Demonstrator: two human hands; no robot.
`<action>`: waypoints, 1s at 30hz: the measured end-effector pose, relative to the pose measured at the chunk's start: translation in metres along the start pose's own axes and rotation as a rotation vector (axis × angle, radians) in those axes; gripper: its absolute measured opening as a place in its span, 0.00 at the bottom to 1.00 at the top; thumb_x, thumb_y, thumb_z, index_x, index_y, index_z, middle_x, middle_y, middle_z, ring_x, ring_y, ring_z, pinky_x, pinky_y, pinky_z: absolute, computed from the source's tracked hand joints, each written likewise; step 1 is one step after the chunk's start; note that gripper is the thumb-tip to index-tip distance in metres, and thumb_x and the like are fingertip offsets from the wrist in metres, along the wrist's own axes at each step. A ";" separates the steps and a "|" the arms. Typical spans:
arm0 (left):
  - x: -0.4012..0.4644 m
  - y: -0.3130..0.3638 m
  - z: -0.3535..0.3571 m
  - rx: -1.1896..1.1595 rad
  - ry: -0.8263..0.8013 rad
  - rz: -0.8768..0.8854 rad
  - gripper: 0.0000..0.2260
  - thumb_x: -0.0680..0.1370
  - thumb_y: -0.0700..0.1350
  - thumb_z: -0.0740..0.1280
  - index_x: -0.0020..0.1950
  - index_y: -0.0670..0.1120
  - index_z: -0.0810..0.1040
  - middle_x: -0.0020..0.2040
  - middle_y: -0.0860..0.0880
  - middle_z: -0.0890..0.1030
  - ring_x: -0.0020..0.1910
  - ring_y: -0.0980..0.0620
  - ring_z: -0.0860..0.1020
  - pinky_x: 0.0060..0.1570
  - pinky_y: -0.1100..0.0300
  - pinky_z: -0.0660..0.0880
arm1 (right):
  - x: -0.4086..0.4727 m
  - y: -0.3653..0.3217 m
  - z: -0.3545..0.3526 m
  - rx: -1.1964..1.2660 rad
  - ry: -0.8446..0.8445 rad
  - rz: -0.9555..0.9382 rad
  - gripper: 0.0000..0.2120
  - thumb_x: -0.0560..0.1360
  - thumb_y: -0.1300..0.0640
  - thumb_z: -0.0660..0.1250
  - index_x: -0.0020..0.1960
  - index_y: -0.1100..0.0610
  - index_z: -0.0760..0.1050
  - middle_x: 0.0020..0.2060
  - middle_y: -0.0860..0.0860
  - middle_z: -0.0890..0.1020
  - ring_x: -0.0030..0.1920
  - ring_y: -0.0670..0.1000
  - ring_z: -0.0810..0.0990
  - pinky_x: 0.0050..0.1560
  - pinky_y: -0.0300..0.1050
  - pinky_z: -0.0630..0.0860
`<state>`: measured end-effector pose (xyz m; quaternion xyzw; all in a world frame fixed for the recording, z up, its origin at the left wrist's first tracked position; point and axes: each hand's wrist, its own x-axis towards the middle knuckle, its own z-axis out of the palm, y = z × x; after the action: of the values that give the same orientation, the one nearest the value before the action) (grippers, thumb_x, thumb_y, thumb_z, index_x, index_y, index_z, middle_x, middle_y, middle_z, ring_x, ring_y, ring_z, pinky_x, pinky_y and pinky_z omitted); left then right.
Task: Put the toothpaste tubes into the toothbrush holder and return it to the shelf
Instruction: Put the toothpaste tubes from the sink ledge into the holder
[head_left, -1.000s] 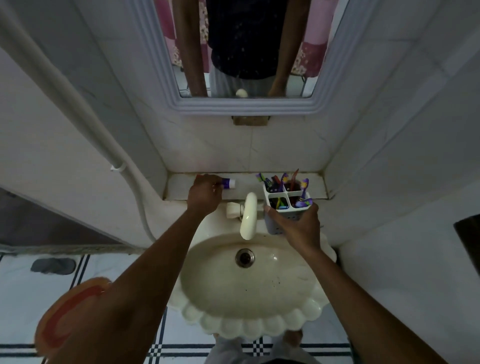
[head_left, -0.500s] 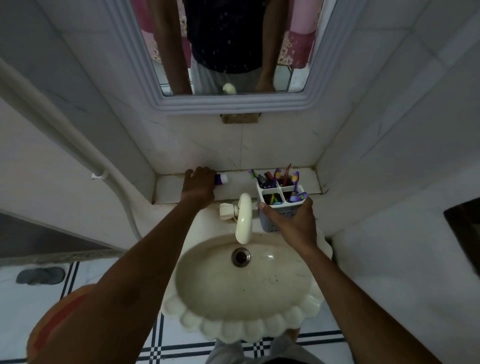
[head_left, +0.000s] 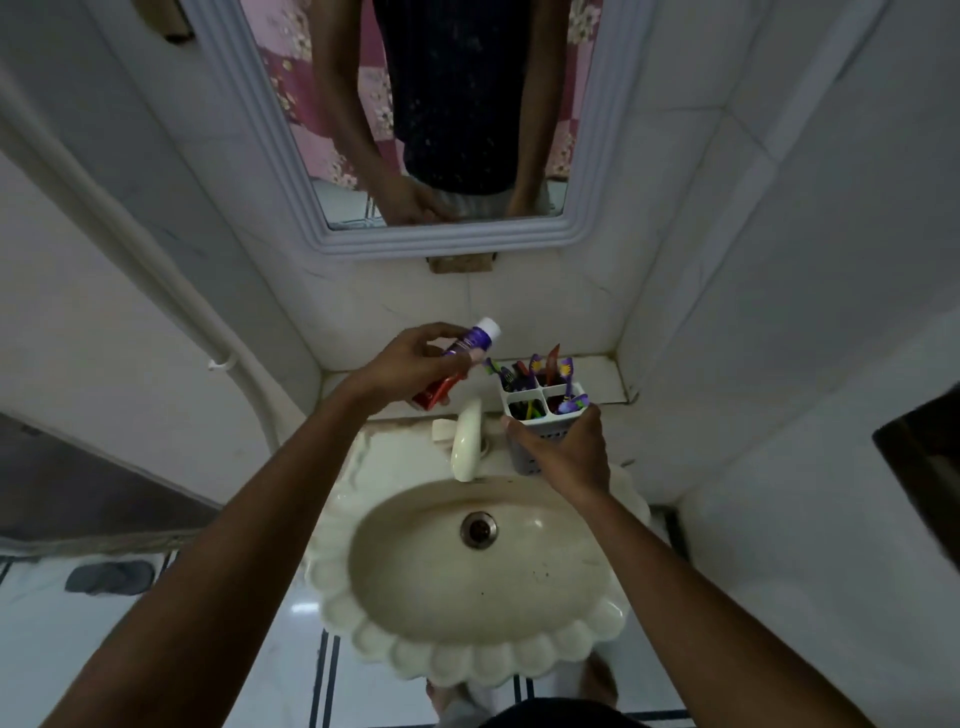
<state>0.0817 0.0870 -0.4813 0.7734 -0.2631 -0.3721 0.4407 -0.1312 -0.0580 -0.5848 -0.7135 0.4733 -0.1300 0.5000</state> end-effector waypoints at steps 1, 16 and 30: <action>-0.001 0.006 0.003 0.094 -0.033 0.020 0.23 0.80 0.54 0.77 0.74 0.58 0.77 0.60 0.46 0.86 0.47 0.48 0.88 0.44 0.53 0.87 | 0.000 0.000 -0.001 0.003 -0.001 -0.003 0.50 0.58 0.26 0.86 0.71 0.47 0.69 0.66 0.46 0.82 0.66 0.54 0.84 0.63 0.60 0.86; 0.011 0.040 0.072 0.802 0.087 0.205 0.12 0.77 0.48 0.78 0.59 0.45 0.86 0.53 0.46 0.87 0.52 0.46 0.84 0.55 0.48 0.83 | -0.003 -0.001 -0.013 -0.050 -0.030 0.006 0.56 0.58 0.26 0.86 0.75 0.51 0.68 0.69 0.50 0.81 0.69 0.56 0.83 0.64 0.60 0.84; 0.035 0.041 0.094 1.059 0.019 0.210 0.13 0.81 0.48 0.73 0.65 0.48 0.86 0.57 0.48 0.87 0.53 0.46 0.85 0.55 0.49 0.84 | -0.002 -0.003 -0.014 -0.055 -0.024 -0.010 0.59 0.58 0.25 0.85 0.77 0.53 0.67 0.70 0.52 0.80 0.70 0.57 0.81 0.66 0.62 0.84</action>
<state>0.0232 -0.0037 -0.4884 0.8627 -0.4864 -0.1354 0.0277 -0.1398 -0.0646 -0.5756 -0.7308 0.4671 -0.1109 0.4853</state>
